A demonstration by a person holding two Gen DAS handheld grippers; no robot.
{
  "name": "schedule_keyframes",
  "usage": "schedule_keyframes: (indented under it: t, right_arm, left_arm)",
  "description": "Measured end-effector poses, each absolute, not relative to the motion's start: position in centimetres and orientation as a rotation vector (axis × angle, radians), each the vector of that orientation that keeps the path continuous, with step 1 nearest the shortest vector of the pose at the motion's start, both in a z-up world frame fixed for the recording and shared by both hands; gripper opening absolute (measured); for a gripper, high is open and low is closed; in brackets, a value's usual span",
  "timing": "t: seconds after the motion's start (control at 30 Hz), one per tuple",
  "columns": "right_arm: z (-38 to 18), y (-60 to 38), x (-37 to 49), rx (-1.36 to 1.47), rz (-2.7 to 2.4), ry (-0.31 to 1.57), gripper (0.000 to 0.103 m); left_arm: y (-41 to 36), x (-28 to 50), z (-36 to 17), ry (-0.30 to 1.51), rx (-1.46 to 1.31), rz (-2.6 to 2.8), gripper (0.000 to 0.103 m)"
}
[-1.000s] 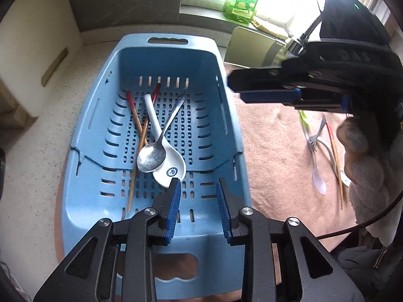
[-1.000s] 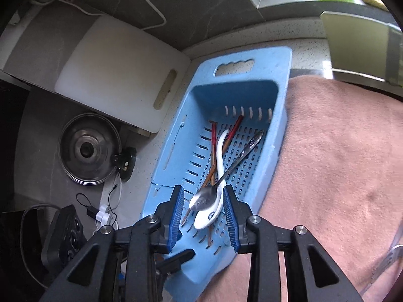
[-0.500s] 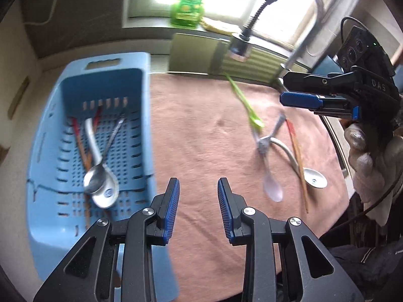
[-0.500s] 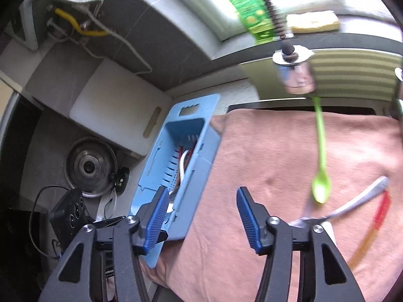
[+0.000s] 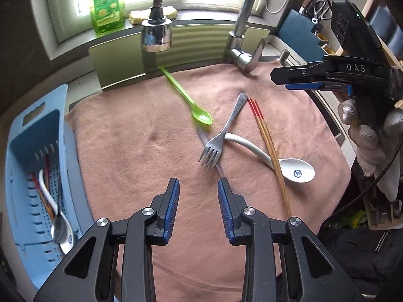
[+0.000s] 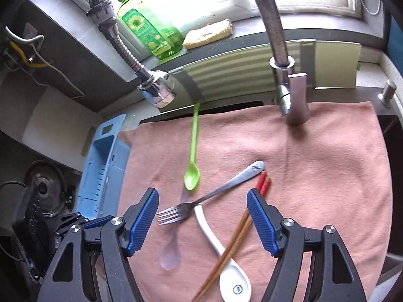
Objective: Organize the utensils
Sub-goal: 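Move the left gripper back over the utensils on the towel, then lower the left gripper onto the steel fork and close it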
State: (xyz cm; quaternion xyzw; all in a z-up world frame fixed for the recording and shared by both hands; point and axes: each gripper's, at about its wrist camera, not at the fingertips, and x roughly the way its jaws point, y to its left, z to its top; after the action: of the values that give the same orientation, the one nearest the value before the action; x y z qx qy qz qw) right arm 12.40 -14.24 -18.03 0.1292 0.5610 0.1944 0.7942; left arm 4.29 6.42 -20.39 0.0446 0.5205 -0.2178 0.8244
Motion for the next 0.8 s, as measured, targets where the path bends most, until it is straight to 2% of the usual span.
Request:
schedule_keyframes:
  t: [0.27, 0.8]
  right_arm:
    - [-18.0, -15.5, 12.2, 0.247, 0.360, 1.189, 0.069]
    - [-18.7, -15.1, 12.6, 0.277, 0.371, 1.199, 0.069]
  left_arm:
    - [3.6, 4.9, -20.7, 1.091, 0.196, -0.484, 0.030]
    - [3.7, 6.5, -23.1, 1.191, 0.180, -0.531, 0.030]
